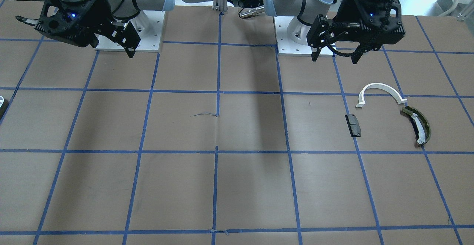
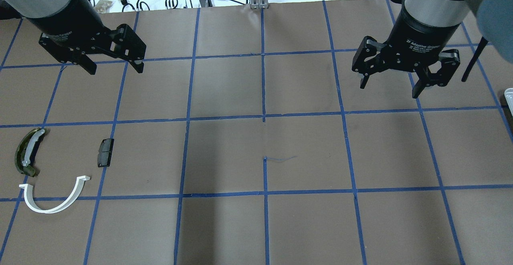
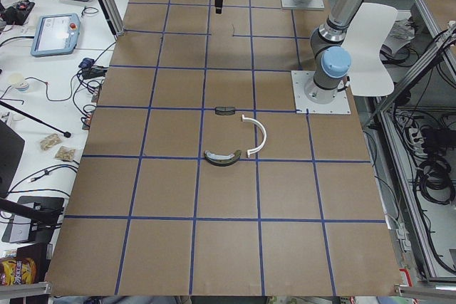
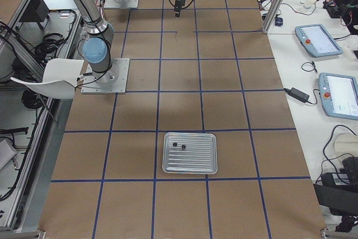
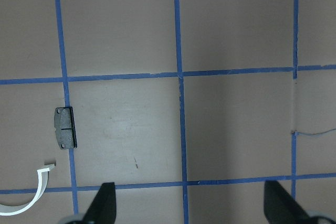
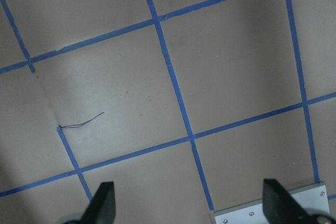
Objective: Place bearing gear from tray to pile
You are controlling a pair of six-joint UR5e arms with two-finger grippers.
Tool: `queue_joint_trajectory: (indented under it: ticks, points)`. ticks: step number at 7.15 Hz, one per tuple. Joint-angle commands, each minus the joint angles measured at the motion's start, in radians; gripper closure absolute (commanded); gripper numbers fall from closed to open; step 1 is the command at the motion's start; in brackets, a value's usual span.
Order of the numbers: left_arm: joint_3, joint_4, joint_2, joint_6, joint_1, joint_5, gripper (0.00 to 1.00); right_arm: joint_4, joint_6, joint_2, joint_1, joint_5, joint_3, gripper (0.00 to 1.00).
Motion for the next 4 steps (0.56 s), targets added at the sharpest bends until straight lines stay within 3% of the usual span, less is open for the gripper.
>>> queue_joint_trajectory:
  ticks: [1, 4]
  points:
    - [0.000, 0.000, 0.001, 0.000, -0.002, 0.000, 0.00, -0.001, -0.015, -0.005, -0.002, 0.001, 0.000, 0.00]
    - [0.000, 0.000, 0.001, 0.000, -0.002, 0.000, 0.00, 0.002, -0.106, -0.008, -0.002, 0.007, -0.008, 0.00]
